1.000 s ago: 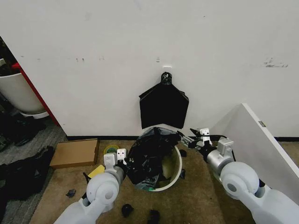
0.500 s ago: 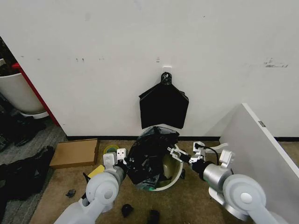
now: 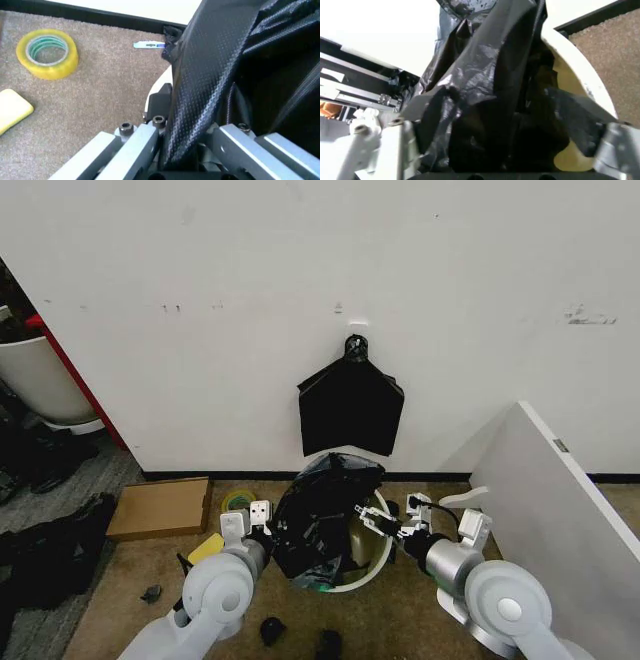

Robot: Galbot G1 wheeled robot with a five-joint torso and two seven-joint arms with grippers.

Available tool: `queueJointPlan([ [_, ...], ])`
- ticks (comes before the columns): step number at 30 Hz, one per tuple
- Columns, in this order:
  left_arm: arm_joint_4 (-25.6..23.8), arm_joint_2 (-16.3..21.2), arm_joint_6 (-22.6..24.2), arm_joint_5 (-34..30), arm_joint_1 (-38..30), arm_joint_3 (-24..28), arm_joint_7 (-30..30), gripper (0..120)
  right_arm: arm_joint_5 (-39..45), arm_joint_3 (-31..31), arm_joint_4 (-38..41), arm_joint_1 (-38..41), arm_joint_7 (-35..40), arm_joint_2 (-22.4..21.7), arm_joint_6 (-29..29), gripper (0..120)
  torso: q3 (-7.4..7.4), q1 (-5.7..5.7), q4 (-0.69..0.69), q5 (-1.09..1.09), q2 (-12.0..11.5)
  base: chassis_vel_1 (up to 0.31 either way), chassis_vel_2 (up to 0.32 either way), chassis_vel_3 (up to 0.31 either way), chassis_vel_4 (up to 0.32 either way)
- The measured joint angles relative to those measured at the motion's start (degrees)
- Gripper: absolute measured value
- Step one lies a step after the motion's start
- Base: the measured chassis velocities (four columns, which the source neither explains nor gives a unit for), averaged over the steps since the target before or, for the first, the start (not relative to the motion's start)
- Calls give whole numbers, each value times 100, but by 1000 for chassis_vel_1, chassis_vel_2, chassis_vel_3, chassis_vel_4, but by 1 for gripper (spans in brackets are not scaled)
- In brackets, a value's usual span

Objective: Place the garbage bag over the trash bin.

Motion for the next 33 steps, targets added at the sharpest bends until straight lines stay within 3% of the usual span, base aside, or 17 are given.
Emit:
queueJointPlan([
  [20, 48, -10, 2, 40, -38, 48, 14, 1, -222, -110, -10, 56, -44, 48, 140, 3, 0, 0, 0, 0, 0, 0, 0, 0, 0],
  [33, 51, 12, -2, -22, -55, 7, 30, 1, -490, 223, -118, 23, 0, -86, 388, 0, 0, 0, 0, 1, 0, 0, 0, 0, 0],
])
